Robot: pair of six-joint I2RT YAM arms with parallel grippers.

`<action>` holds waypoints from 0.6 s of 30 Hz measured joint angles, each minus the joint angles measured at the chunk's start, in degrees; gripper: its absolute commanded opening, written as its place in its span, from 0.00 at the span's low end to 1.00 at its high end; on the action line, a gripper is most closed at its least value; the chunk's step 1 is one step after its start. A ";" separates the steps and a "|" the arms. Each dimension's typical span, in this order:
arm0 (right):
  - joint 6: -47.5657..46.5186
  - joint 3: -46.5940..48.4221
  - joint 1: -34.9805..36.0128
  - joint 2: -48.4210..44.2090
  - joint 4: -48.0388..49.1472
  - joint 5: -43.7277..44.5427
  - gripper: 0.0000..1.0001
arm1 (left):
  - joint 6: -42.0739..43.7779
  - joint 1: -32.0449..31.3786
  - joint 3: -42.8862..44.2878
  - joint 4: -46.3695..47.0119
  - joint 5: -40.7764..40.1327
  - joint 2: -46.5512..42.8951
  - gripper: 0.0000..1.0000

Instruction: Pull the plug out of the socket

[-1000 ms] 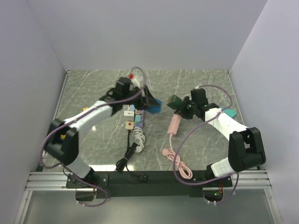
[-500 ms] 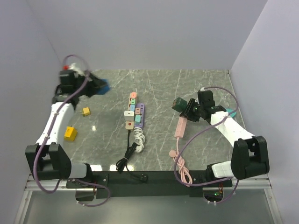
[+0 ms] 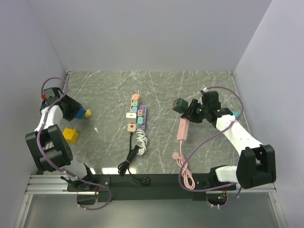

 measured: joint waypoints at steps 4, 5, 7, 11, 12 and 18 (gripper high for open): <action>0.00 0.00 0.37 0.00 -0.22 -0.44 0.00 | -0.04 1.36 0.00 -2.03 -5.07 2.40 0.02; 0.02 0.00 0.46 0.00 -0.22 -0.46 0.00 | -0.04 1.42 0.00 -2.56 -6.23 2.95 0.03; 0.07 0.00 0.68 0.00 -0.20 -0.72 0.00 | -0.07 1.42 -0.07 -3.52 -8.66 3.69 0.04; 0.11 0.00 1.33 0.02 -0.20 -0.85 0.00 | -0.15 1.42 -0.48 -4.61 -12.04 3.85 0.32; 0.13 0.02 1.53 0.04 -0.20 -0.85 0.00 | -0.17 1.42 -0.48 -4.72 -12.74 3.85 0.43; 0.50 0.24 2.86 0.22 -0.11 -0.83 0.00 | -1.14 1.42 -0.48 -6.14 -16.48 3.87 0.72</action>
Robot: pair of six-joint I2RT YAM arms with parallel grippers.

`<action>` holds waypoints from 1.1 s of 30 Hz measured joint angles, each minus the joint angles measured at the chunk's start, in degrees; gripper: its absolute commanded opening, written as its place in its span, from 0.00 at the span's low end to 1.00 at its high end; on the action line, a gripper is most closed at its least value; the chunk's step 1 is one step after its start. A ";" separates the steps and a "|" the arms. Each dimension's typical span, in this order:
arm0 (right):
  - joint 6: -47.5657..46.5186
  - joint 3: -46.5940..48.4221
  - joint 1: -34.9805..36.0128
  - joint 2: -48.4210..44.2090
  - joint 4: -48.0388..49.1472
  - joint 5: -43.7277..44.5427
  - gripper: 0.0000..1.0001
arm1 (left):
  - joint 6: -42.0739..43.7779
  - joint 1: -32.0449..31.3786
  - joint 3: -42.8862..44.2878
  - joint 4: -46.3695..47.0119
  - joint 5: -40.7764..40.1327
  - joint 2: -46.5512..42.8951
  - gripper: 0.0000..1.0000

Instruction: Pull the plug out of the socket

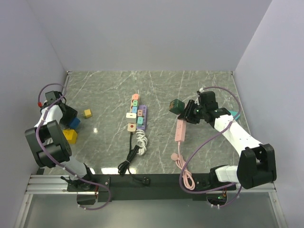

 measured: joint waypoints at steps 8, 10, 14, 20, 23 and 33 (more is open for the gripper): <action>0.81 0.02 1.42 0.87 0.72 0.02 0.00 | -0.35 0.00 1.01 -0.31 -0.94 2.82 0.77; 0.90 0.02 1.68 1.09 0.96 0.02 0.00 | -0.44 0.00 1.75 -0.76 -0.79 3.76 0.78; 0.87 0.17 2.12 1.14 1.18 0.02 0.00 | -0.55 0.00 2.71 -1.25 0.17 2.91 0.88; 0.79 0.52 2.34 1.29 1.03 0.04 0.00 | -1.36 -1.20 5.03 -2.95 1.22 -6.51 0.93; 0.39 1.27 2.49 2.03 0.74 0.02 0.00 | -1.55 -1.95 5.99 -3.43 1.57 -10.99 0.93; -2.73 4.37 2.95 5.55 -0.35 -3.72 0.00 | -1.49 -16.87 2.82 1.44 16.24 -21.11 0.99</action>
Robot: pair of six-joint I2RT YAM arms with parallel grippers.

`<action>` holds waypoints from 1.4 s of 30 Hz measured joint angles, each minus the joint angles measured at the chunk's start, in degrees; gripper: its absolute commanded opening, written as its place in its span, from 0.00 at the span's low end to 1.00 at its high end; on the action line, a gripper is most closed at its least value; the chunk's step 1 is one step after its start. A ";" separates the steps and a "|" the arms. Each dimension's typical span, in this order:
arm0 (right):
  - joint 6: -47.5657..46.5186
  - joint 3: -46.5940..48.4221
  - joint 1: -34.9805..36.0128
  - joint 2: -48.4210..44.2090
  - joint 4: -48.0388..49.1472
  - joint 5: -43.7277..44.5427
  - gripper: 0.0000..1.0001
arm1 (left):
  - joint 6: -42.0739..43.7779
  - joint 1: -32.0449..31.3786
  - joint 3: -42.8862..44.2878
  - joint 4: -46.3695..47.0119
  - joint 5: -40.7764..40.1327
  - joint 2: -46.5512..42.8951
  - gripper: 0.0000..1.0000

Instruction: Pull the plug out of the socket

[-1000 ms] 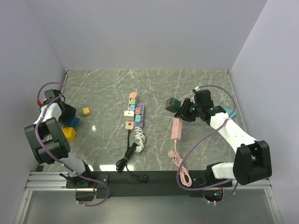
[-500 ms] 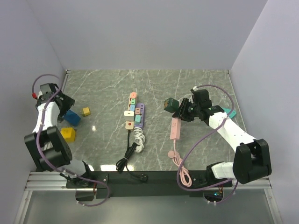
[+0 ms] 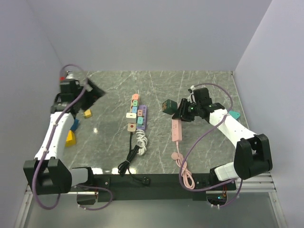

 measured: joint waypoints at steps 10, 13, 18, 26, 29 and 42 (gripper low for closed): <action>-2.10 2.12 4.76 1.46 -0.15 -4.09 0.00 | -1.84 -27.06 3.80 15.80 12.31 13.75 0.99; -1.62 2.12 6.43 1.46 0.02 -4.17 0.00 | -3.43 -31.82 6.12 18.12 12.37 18.05 0.99; -0.28 2.12 8.24 1.46 0.59 -3.91 0.00 | -5.33 -37.33 9.81 20.22 12.28 22.69 0.99; 0.96 3.02 8.81 1.57 0.76 -2.71 0.00 | -6.78 -40.76 11.06 20.26 11.54 24.37 0.99; 1.42 3.85 8.81 1.70 0.90 -1.77 0.00 | -6.80 -41.38 11.26 18.88 10.19 24.74 0.99; 2.78 5.03 8.96 2.93 2.75 -1.38 0.00 | -8.33 -43.43 13.33 17.11 9.38 27.39 0.63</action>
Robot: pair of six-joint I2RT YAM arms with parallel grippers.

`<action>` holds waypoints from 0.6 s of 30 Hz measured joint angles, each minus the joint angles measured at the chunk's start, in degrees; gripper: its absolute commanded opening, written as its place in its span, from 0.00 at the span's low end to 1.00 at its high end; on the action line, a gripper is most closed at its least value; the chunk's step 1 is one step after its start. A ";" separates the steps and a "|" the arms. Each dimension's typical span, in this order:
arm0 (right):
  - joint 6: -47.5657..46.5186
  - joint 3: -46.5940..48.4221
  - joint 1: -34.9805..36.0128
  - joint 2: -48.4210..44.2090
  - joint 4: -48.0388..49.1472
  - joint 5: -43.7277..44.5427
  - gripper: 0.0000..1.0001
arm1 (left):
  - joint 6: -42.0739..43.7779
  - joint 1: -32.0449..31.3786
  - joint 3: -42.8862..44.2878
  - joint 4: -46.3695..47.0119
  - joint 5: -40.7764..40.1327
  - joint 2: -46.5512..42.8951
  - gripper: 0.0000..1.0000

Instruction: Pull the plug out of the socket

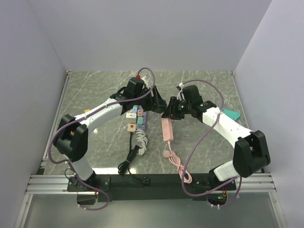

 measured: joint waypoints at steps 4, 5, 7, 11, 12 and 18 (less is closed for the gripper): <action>0.85 0.17 -0.09 0.26 -0.37 1.92 0.00 | -1.49 0.26 1.31 -0.07 0.15 1.75 0.00; 1.01 0.20 -0.04 0.28 -0.42 2.10 0.00 | -1.38 0.24 1.33 -0.26 -0.13 1.75 0.00; 1.11 0.37 -0.04 0.39 -0.76 2.43 0.00 | -1.31 0.42 1.33 -0.46 -0.17 1.73 0.00; 1.27 1.79 0.35 2.10 -1.70 4.02 0.00 | -1.57 2.14 0.31 0.11 0.94 1.42 0.00; 1.27 2.54 0.48 3.13 -1.90 4.09 0.00 | -1.79 2.71 -0.20 0.46 1.27 1.20 0.00; 1.92 3.56 0.68 6.75 0.87 1.86 0.00 | -4.15 6.67 -3.04 0.50 5.05 -0.44 0.00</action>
